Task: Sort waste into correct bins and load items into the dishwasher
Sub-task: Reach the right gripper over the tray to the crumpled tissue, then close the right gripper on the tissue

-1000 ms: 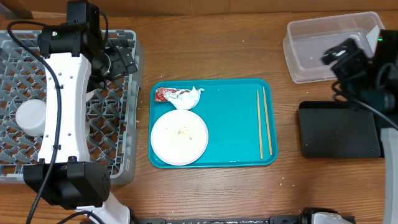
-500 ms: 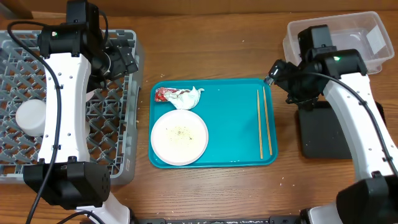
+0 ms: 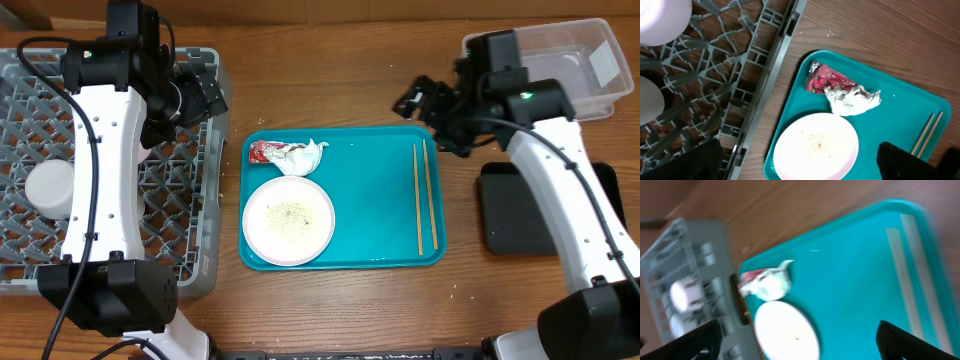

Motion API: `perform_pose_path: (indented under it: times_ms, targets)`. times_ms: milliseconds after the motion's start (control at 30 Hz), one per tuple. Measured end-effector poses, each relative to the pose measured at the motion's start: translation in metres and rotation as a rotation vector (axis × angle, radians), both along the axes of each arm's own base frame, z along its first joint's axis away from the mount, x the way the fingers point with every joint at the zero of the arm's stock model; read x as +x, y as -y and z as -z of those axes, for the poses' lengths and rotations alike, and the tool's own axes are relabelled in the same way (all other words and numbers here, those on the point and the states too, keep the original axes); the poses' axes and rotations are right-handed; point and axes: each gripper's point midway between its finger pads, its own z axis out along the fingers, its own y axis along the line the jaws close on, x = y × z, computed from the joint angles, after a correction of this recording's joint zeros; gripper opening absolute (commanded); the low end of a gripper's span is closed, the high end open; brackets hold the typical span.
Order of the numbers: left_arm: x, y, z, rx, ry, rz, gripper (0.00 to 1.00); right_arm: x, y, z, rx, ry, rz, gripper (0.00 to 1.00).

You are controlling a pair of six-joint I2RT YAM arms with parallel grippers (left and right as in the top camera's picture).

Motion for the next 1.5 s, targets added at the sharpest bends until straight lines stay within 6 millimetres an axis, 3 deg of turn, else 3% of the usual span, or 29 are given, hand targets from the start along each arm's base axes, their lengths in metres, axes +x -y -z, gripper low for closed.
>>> perform_pose_path:
  times_ms: [167, 300, 400, 533, 667, 867, 1233, 1500]
  targets:
    - [0.000, 0.002, 0.000, -0.009, 0.000, 0.003, 1.00, -0.003, -0.063, -0.014, 0.026, 0.120, -0.150, 1.00]
    - [-0.003, -0.002, 0.001, 0.010, -0.011, -0.003, 1.00, -0.004, -0.110, -0.010, 0.009, 0.188, -0.215, 1.00]
    - [-0.011, -0.013, 0.004, 0.059, -0.052, -0.051, 1.00, -0.001, -0.141, 0.011, -0.002, 0.194, -0.248, 1.00]
    - [-0.020, -0.032, 0.006, 0.099, -0.090, -0.142, 1.00, 0.001, -0.173, 0.054, -0.029, 0.162, -0.286, 1.00]
    - [-0.023, -0.045, 0.007, 0.136, -0.103, -0.169, 1.00, 0.000, -0.185, 0.080, -0.053, 0.137, -0.302, 0.96]
    - [-0.026, -0.060, 0.006, 0.222, -0.111, -0.202, 1.00, 0.000, -0.190, 0.114, -0.092, 0.092, -0.305, 0.74]
    - [-0.028, -0.075, 0.003, 0.298, -0.109, -0.276, 1.00, -0.008, -0.223, 0.132, -0.103, 0.140, -0.350, 0.73]
    - [-0.034, -0.081, 0.003, 0.331, -0.130, -0.288, 1.00, 0.006, -0.211, 0.144, -0.205, 0.181, -0.293, 0.73]
